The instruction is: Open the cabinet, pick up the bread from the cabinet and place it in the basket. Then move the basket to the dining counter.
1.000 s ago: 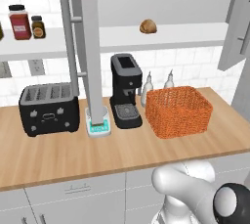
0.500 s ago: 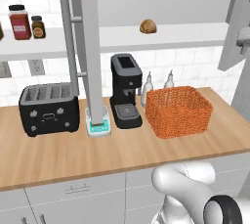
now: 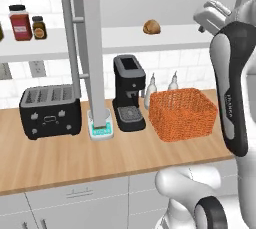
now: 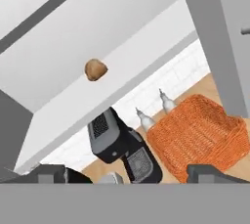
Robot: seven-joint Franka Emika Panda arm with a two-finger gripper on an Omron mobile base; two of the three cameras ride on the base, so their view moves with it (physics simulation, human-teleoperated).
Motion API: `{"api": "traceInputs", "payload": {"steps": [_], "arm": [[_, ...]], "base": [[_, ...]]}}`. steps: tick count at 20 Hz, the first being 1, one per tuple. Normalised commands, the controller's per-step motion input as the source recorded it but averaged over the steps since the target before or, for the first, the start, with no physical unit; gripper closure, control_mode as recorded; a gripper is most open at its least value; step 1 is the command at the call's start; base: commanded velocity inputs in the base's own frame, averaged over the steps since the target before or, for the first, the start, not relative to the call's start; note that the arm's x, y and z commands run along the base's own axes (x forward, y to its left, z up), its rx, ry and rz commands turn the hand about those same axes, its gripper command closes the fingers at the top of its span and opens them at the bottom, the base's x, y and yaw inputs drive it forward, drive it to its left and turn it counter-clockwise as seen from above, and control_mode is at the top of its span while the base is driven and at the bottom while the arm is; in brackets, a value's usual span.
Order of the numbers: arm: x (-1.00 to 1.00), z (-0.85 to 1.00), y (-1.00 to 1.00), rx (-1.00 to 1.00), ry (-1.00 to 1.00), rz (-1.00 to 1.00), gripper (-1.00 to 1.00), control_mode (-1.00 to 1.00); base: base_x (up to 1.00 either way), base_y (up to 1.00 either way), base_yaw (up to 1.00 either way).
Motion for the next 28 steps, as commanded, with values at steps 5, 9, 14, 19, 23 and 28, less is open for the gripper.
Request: {"api": "traceInputs", "payload": {"steps": [5,9,14,19,23,28], "arm": [[0.71,0.00,0.41,0.29,-0.18,-0.53,-1.00,-1.00],[0.37,0.01,-0.11,0.27,-0.40,-0.38,-1.00,-1.00],[0.08,0.01,-0.29,0.23,-0.47,-0.26,-1.00,-1.00],[0.10,0.02,-0.42,0.26,-0.28,-0.44,-1.00,-1.00],[0.08,0.18,-0.02,0.25,-0.21,-0.54,-1.00,-1.00],[0.02,0.01,-0.05,0.17,-0.07,-0.52,-1.00,-1.00]], "base": [[0.00,0.00,0.00],[0.00,0.00,0.00],[0.00,0.00,0.00],[0.00,0.00,0.00],[0.00,0.00,0.00],[0.00,0.00,0.00]]}}
